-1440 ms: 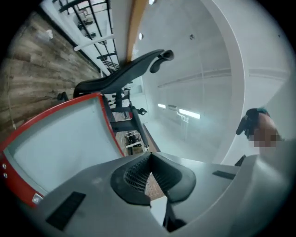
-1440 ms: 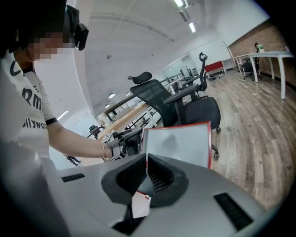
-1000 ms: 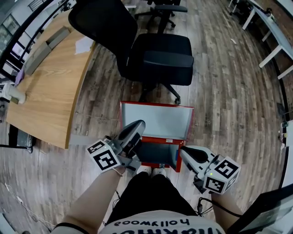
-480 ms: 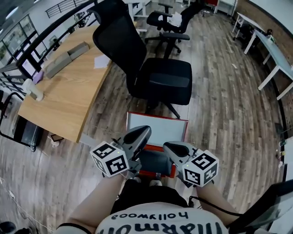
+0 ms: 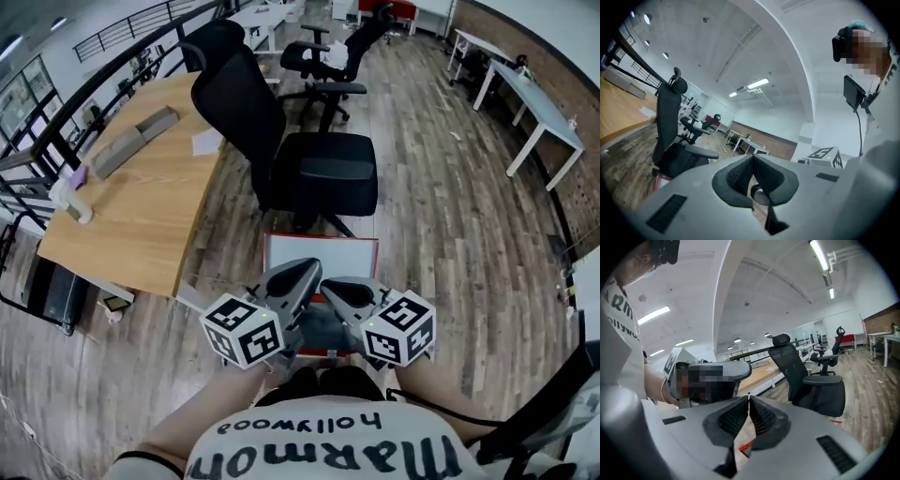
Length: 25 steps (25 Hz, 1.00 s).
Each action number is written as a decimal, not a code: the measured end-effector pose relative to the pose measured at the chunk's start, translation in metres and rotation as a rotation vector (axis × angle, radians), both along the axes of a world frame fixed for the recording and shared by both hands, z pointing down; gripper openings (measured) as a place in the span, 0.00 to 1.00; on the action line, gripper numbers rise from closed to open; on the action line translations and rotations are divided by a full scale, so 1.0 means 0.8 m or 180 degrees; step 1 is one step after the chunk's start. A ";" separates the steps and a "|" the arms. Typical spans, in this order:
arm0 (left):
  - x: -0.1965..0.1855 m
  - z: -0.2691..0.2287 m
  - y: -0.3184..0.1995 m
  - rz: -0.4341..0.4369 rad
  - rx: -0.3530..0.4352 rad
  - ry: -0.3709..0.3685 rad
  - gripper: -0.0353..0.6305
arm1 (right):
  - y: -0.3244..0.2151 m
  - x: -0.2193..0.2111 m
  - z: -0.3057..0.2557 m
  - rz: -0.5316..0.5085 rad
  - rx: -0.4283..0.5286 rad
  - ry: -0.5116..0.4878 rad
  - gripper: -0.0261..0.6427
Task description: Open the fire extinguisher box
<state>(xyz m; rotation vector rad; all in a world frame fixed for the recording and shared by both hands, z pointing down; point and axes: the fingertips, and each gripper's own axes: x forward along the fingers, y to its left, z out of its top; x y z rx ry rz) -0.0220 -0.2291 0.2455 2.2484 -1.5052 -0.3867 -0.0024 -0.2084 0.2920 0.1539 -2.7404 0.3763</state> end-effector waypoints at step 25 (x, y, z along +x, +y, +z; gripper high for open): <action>-0.043 0.006 0.146 0.0388 -0.0145 -0.0420 0.06 | 0.127 -0.001 -0.024 0.0489 0.0013 0.0006 0.06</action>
